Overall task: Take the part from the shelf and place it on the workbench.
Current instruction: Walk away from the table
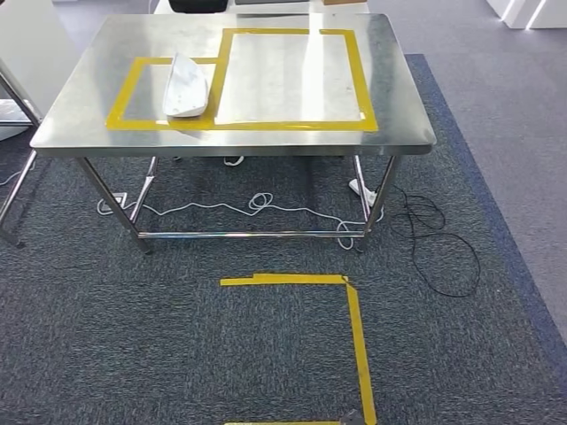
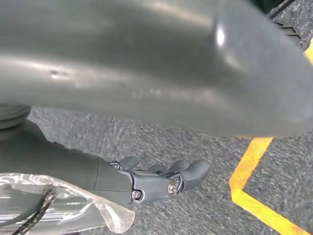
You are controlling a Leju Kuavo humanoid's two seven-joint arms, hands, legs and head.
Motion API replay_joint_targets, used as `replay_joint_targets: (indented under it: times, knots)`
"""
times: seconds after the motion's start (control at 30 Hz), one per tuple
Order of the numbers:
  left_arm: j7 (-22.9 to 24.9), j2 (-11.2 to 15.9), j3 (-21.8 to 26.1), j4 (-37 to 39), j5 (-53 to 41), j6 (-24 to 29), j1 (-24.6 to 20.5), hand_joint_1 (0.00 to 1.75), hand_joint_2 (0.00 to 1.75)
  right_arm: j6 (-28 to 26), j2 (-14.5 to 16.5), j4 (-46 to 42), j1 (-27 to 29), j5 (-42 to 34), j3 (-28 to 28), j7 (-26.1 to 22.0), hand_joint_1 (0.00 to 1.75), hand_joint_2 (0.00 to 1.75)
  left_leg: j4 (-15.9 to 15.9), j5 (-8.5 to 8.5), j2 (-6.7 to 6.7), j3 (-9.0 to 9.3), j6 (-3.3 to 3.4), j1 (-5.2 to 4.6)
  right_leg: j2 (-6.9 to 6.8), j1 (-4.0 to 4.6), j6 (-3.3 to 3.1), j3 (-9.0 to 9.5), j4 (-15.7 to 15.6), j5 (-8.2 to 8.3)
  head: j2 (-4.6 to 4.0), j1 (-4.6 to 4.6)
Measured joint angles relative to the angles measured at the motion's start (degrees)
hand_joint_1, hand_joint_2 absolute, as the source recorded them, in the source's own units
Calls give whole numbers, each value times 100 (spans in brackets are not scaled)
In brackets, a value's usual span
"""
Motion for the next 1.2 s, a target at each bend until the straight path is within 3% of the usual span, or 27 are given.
replay_joint_targets:
  times: [0.03,0.07,0.1,0.13,0.17,0.23,0.27,0.3,0.33,0.37,0.4,0.47,0.53,0.6,0.63,0.7,0.77,0.8,0.83,0.87,0.9,0.97,1.03,1.1,1.13,1.2]
  knots:
    - [-1,-1,10,7,1,9,2,0,0,-1,0,0,2,-3,-1,-2,0,0,7,55,-1,-24,-20,-4,5,12,-21,82,-173,-61,0,3]
    - [-1,0,19,16,1,12,7,0,0,-2,1,-1,12,-4,-1,-2,0,0,-1,106,-5,-39,-44,-1,3,13,-54,52,-200,-54,0,3]
    - [-1,1,29,25,1,13,11,0,0,-2,0,0,24,-6,-1,-2,0,0,7,86,-10,-57,-76,7,-10,10,-86,-5,-188,-12,1,2]
    - [-1,2,38,34,1,13,18,0,0,-2,-1,1,32,-8,-1,0,0,0,86,-38,-15,-87,-116,15,-23,3,-133,-49,-182,32,1,-4]
    - [-1,2,45,41,1,13,27,0,0,-2,-1,1,35,-10,-2,0,0,0,277,-260,-21,-139,-156,25,-37,-4,-182,-105,-175,84,1,-14]
    - [-1,1,56,50,0,13,34,0,0,0,-2,1,29,-9,-3,0,0,0,999,-854,-21,-298,-216,47,-55,3,-243,-225,-127,173,0,-29]
    - [-1,1,67,52,-1,12,34,0,0,3,-2,1,28,-7,-3,0,0,0,1394,-1060,-21,-372,-230,55,-64,9,-251,-297,-91,216,0,-31]
    - [1,0,78,54,-2,11,34,0,0,7,-2,1,28,-4,-3,0,0,0,1674,-1143,-21,-394,-235,59,-73,15,-252,-379,-47,256,0,-30]
    - [4,-1,87,54,-4,10,34,0,0,11,-2,1,29,0,-2,0,0,0,1747,-1099,-21,-324,-230,62,-79,19,-251,-471,1,291,0,-30]
    - [9,-1,93,55,-9,9,36,0,0,11,-2,1,30,5,-2,1,0,0,1586,-966,-22,-146,-212,62,-81,25,-250,-559,51,318,0,-31]
    - [15,0,96,55,-16,9,37,0,0,12,-2,1,30,10,-1,1,0,0,1229,-804,-27,117,-178,57,-81,30,-249,-630,96,335,0,-30]
    - [25,8,104,58,-40,11,34,0,0,14,3,0,24,24,-1,1,0,0,451,-679,-46,607,-79,32,-84,41,-221,-727,164,373,0,-26]
    - [28,15,113,64,-62,13,31,0,0,16,13,-1,13,40,-1,-1,0,0,117,-701,-60,766,-15,-7,-90,24,-157,-792,178,447,0,-25]
    - [31,10,118,72,-73,13,33,0,0,18,16,-1,13,49,-1,-1,0,0,-1,-624,-52,752,26,-14,-86,1,-94,-835,163,493,0,-30]
    - [34,8,121,75,-75,14,29,0,0,19,16,-1,16,50,-1,0,0,0,-67,-571,-43,737,56,-2,-73,-2,-67,-882,205,418,0,-26]
    - [40,3,124,79,-78,14,16,0,0,18,15,-1,17,50,-1,2,0,0,-180,-470,-25,669,104,32,-38,-7,-23,-1044,578,11,0,-2]
    - [41,-6,125,79,-86,12,9,0,0,18,15,-1,14,55,-1,9,0,0,-155,-374,-14,523,110,31,-19,-18,21,-1220,1258,-441,0,22]
    - [41,-12,125,80,-95,11,9,0,0,19,15,-1,15,62,-1,14,0,0,-136,-326,-7,442,97,35,-19,-24,46,-1249,1535,-502,0,27]
    - [41,-17,125,80,-106,10,7,0,0,19,15,-1,15,73,-1,21,0,0,-109,-275,1,356,81,41,-19,-31,71,-1218,1679,-433,0,27]
    - [41,-21,125,81,-116,10,4,0,0,19,15,-1,15,84,-1,28,0,0,-73,-227,7,261,59,53,-20,-43,97,-1102,1632,-244,0,28]
    - [41,-24,125,81,-123,10,1,0,0,19,15,-1,12,92,-1,34,0,0,-22,-182,9,159,30,69,-20,-63,124,-896,1393,-30,0,28]
    - [39,-27,125,81,-132,10,-4,0,0,19,17,-2,-5,99,-1,44,0,0,105,-106,4,-23,-44,79,-3,-77,164,-362,606,43,1,44]
    - [37,-30,125,82,-139,11,-3,0,0,19,19,-3,-19,101,-1,48,0,0,181,-17,-2,-110,-99,67,18,-58,119,-100,110,-140,1,55]
    - [35,-28,125,87,-142,13,3,0,0,17,18,-2,-12,99,-1,51,0,0,193,57,-6,-136,-142,75,5,-48,2,-161,76,-128,0,49]
    - [34,-26,125,92,-142,12,8,0,0,16,17,-2,-9,97,-1,53,0,0,226,-13,-8,-161,-170,87,-9,-48,-57,-212,91,-83,0,43]
    - [34,-22,125,102,-142,11,23,0,0,16,16,-1,-5,95,-1,56,0,0,552,-495,-13,-240,-229,106,-35,-55,-172,-358,100,42,0,26]
